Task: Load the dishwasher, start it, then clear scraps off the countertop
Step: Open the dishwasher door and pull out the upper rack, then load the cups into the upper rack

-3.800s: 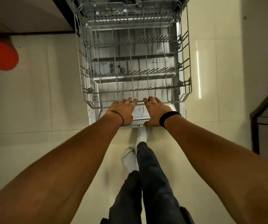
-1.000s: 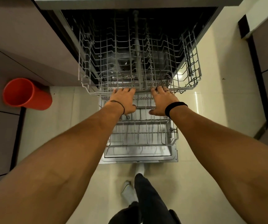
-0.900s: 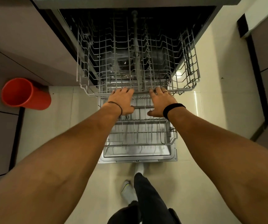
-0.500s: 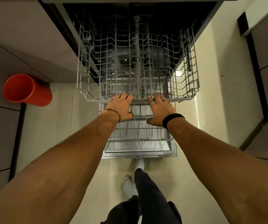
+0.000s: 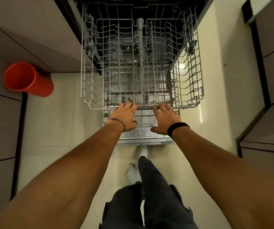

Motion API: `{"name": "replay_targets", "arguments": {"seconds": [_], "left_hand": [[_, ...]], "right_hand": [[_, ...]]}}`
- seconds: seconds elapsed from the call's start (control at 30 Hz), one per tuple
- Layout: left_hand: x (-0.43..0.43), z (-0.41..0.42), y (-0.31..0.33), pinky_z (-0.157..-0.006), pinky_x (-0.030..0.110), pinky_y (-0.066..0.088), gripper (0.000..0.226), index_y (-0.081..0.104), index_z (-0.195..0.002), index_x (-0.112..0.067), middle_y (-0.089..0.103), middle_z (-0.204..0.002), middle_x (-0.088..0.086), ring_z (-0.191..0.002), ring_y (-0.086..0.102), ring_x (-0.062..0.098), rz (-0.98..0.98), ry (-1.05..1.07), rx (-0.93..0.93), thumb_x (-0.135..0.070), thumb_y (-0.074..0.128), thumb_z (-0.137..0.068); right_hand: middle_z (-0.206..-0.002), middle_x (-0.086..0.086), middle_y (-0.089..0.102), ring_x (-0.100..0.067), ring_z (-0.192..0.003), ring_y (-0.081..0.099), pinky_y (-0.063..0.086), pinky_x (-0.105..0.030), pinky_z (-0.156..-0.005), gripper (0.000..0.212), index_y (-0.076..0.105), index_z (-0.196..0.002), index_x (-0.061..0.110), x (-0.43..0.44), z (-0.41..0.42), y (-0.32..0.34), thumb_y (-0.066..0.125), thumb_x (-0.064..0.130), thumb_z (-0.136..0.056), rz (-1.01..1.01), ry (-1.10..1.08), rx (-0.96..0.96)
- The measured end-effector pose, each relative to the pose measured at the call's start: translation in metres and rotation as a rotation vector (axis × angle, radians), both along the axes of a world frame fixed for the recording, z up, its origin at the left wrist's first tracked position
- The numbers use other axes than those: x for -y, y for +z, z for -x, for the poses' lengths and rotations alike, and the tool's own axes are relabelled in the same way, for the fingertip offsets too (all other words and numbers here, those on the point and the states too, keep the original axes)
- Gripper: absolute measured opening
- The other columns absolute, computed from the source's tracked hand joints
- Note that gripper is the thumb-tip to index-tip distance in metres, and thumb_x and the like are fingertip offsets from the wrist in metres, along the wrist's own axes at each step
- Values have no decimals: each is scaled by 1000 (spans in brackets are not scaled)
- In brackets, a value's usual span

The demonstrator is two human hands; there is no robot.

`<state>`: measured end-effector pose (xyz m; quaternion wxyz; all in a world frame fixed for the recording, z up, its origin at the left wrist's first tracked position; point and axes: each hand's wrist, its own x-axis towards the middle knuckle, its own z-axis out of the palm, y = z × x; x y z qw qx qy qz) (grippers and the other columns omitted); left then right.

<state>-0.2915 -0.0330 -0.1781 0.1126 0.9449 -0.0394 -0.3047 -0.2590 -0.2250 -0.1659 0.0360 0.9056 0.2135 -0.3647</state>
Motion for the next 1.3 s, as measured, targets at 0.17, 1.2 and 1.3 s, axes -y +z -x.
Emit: {"name": "replay_targets", "arguments": {"seconds": [0.17,1.2,1.3], "left_hand": [[9,26,2,-112,47,38,75,32,-151,-18,44,-145,10,-131,40,33,20,4,-48,-38,65,-87],[-38,-47,81,-119,52,28,74,23,-158,-25,33,-157,9,-143,35,34,-56,3,-55,-40,59,-95],[-52,-67,111,-119,53,28,76,21,-158,-24,32,-158,9,-144,34,34,-77,26,10,-41,59,-95]], "right_hand": [[-163,-15,14,-38,-152,10,19,-48,-123,102,8,-159,14,9,26,3,66,55,-87,-4,-9,-36],[-162,-12,19,-32,-151,18,22,-52,-121,89,9,-160,18,-31,-59,81,60,48,-94,-3,110,-10],[-162,-12,20,-32,-150,20,22,-52,-121,88,10,-159,18,-46,-86,110,59,49,-93,-44,124,68]]}}
